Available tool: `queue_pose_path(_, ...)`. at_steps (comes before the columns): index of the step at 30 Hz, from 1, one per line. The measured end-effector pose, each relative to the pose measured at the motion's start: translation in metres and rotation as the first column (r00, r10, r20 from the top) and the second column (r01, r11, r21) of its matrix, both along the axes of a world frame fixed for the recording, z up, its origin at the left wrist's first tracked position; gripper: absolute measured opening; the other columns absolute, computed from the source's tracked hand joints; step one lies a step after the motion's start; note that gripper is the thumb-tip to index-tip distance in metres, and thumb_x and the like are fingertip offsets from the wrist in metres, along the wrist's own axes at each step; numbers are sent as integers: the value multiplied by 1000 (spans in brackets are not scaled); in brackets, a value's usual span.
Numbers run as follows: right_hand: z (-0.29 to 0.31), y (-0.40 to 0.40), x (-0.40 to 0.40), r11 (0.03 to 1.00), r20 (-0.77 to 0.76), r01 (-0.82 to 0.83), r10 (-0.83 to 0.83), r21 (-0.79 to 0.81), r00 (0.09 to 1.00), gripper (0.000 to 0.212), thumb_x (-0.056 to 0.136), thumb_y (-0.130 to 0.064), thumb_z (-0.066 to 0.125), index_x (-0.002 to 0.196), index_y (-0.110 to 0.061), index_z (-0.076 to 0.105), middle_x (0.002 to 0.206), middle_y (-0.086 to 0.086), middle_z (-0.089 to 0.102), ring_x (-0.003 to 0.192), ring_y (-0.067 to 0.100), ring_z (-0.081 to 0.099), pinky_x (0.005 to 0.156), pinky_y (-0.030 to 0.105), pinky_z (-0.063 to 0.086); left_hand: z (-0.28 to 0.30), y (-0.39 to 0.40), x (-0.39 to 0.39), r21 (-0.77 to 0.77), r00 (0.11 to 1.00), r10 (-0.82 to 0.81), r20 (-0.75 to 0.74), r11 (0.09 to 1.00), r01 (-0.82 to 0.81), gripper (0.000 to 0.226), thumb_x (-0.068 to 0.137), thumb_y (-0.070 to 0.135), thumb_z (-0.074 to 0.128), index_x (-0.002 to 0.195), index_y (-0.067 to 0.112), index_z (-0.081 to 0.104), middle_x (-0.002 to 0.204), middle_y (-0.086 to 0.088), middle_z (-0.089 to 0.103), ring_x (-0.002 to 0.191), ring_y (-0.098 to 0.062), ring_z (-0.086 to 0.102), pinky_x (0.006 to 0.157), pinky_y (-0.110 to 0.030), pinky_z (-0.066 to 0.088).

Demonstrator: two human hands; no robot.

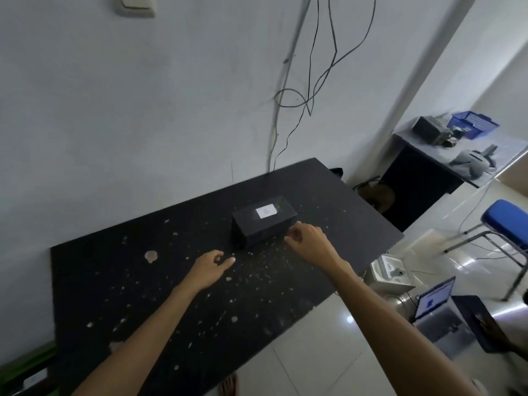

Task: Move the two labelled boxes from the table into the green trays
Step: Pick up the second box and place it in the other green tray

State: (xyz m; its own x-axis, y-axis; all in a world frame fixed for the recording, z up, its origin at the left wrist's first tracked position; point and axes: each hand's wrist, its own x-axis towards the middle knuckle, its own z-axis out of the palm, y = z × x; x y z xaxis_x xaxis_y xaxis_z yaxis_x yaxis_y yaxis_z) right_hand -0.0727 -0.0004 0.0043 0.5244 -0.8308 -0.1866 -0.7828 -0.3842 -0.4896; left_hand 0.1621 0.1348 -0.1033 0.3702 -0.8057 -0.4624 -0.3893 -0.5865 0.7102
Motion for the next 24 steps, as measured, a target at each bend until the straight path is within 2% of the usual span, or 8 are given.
queue_pose_path(2, -8, -34, -2, 1000, 11, 25, -25, 11, 1000, 27, 96, -32, 60, 114, -13, 68, 99, 1, 71, 85, 16, 69, 84, 40, 60, -3, -37, -1, -2, 999, 42, 5, 999, -42, 71, 88, 58, 59, 145, 17, 47, 143, -8, 52, 115, -17, 60, 89, -25, 46)
queue_pose_path(5, -17, -86, 2, 996, 93, 93, -94, 16, 991, 27, 96, -31, 60, 113, -13, 71, 103, 3, 74, 92, 18, 71, 86, 42, 60, -7, -93, 2, -28, 991, 128, 46, 991, -127, 74, 91, 55, 57, 150, 15, 38, 151, -12, 43, 134, -27, 47, 108, -38, 41)
queue_pose_path(10, -43, -157, 18, 990, 119, 131, -137, 60, 983, 28, 94, -31, 59, 113, -12, 69, 103, 4, 73, 95, 24, 69, 85, 41, 57, -22, -153, -7, 105, 941, 339, 1, 936, -337, 94, 89, 58, 57, 157, 8, 14, 161, -15, 25, 145, -33, 32, 115, -44, 33)
queue_pose_path(14, -76, -214, 37, 983, 83, 69, -83, 168, 993, 50, 95, -37, 58, 137, -8, 53, 122, 9, 67, 113, 29, 63, 88, 37, 49, -40, -181, -18, 153, 899, 436, -41, 892, -425, 102, 87, 62, 57, 158, 10, 5, 162, -14, 22, 146, -33, 29, 117, -45, 30)
queue_pose_path(16, -92, -234, 48, 979, 65, 48, -62, 200, 996, 59, 96, -40, 57, 144, -8, 45, 131, 11, 65, 121, 32, 60, 92, 40, 47, -46, -189, -26, 178, 875, 483, -44, 865, -469, 104, 86, 65, 56, 158, 12, 3, 163, -13, 20, 147, -32, 27, 118, -47, 27)
queue_pose_path(19, -115, -253, 63, 976, 33, 13, -21, 217, 999, 67, 96, -43, 56, 150, -8, 36, 144, 15, 54, 131, 36, 53, 101, 48, 45, -57, -201, -36, 181, 824, 566, -17, 813, -554, 105, 83, 70, 55, 158, 14, 7, 163, -11, 23, 147, -32, 27, 118, -50, 26)
queue_pose_path(22, -135, -262, 75, 947, -17, -12, 18, 322, 1000, 84, 95, -47, 57, 158, -7, 18, 160, 17, 33, 146, 38, 36, 112, 53, 35, -66, -211, -41, 94, 773, 631, 69, 767, -635, 90, 84, 66, 57, 154, 16, 27, 153, -8, 41, 140, -30, 39, 113, -49, 34)
queue_pose_path(24, -148, -266, 80, 907, -24, 6, 5, 421, 1000, 90, 95, -47, 57, 160, -6, 11, 163, 17, 28, 149, 39, 31, 117, 54, 30, -71, -217, -44, 43, 738, 670, 76, 738, -674, 77, 85, 62, 60, 144, 16, 42, 142, -7, 52, 131, -27, 48, 108, -46, 41)
